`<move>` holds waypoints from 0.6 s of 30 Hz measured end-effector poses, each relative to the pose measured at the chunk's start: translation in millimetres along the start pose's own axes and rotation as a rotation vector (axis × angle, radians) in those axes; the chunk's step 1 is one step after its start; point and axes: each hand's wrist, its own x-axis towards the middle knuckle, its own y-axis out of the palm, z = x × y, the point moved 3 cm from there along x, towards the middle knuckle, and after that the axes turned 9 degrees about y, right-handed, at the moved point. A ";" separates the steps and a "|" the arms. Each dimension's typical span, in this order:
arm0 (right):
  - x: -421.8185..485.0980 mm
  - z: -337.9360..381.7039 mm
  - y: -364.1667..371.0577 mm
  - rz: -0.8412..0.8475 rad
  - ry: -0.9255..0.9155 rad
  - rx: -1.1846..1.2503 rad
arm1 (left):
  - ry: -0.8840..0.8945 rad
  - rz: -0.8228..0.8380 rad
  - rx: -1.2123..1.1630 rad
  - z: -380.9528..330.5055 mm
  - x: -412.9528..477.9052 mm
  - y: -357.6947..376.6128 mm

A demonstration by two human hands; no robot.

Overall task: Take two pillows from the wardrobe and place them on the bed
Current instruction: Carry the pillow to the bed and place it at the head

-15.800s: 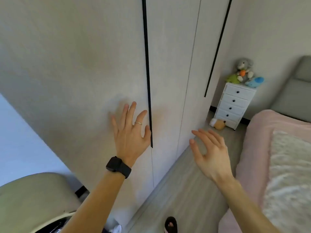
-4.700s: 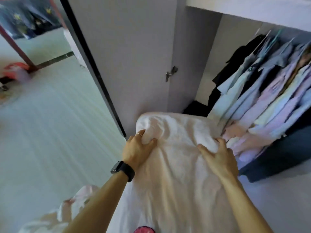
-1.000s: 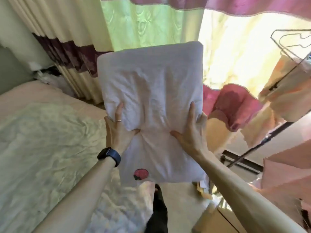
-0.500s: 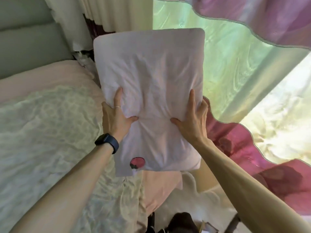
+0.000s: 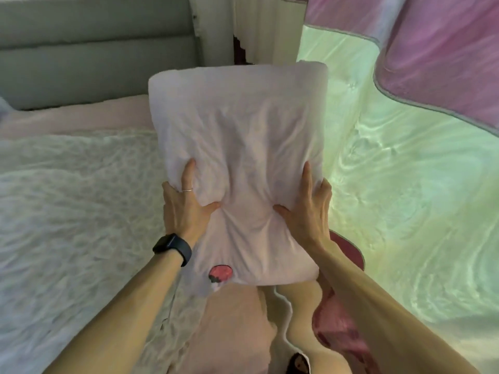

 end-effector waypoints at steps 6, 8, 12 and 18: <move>58.8 -13.9 1.8 0.101 -0.065 0.013 | -0.114 -0.037 0.024 -22.9 16.0 19.5; 76.5 -14.3 5.4 0.118 -0.081 0.020 | -0.128 -0.053 0.038 -24.8 25.3 23.1; 107.5 -10.0 18.8 0.160 -0.075 0.026 | -0.161 -0.046 0.063 -23.8 44.8 29.9; 153.0 12.5 70.9 0.253 -0.088 -0.006 | -0.218 -0.028 0.080 11.8 89.5 45.4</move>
